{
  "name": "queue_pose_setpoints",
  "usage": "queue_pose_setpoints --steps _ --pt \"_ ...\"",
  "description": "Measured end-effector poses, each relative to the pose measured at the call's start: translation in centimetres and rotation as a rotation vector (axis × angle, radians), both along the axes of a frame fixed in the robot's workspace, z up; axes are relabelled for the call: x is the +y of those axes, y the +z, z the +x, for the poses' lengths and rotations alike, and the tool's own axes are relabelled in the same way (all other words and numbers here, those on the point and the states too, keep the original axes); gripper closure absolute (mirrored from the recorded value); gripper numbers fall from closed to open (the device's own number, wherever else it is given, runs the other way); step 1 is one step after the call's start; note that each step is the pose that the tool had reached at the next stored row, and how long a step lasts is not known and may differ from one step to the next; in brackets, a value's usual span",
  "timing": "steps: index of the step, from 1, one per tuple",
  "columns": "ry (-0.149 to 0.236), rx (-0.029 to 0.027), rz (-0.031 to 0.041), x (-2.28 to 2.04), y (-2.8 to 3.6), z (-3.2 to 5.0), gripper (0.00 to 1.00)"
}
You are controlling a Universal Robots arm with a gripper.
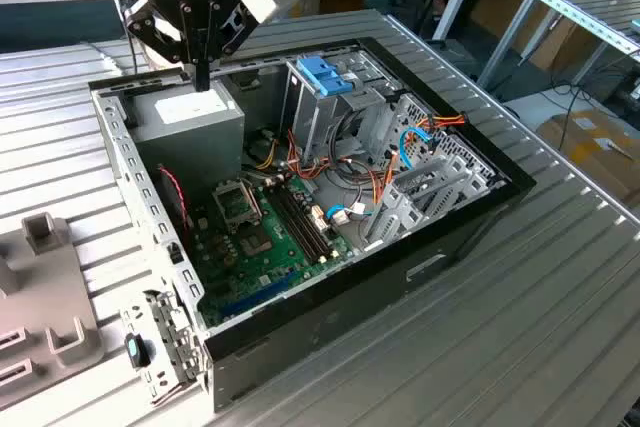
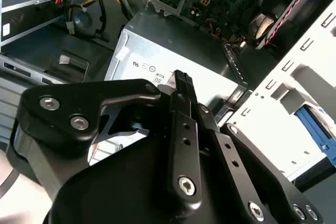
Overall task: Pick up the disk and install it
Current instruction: 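Reach for the disk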
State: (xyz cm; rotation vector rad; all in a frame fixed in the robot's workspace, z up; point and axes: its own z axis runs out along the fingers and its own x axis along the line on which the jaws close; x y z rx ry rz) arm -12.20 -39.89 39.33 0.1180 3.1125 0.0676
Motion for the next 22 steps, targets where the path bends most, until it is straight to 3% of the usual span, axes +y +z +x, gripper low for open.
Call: queue_pose_setpoints --steps 14,22 --pt "0.000 -0.0001 0.0000 0.00 0.00 -0.18 0.89" --pt "0.000 -0.0001 0.0000 0.00 -0.01 -1.49 0.89"
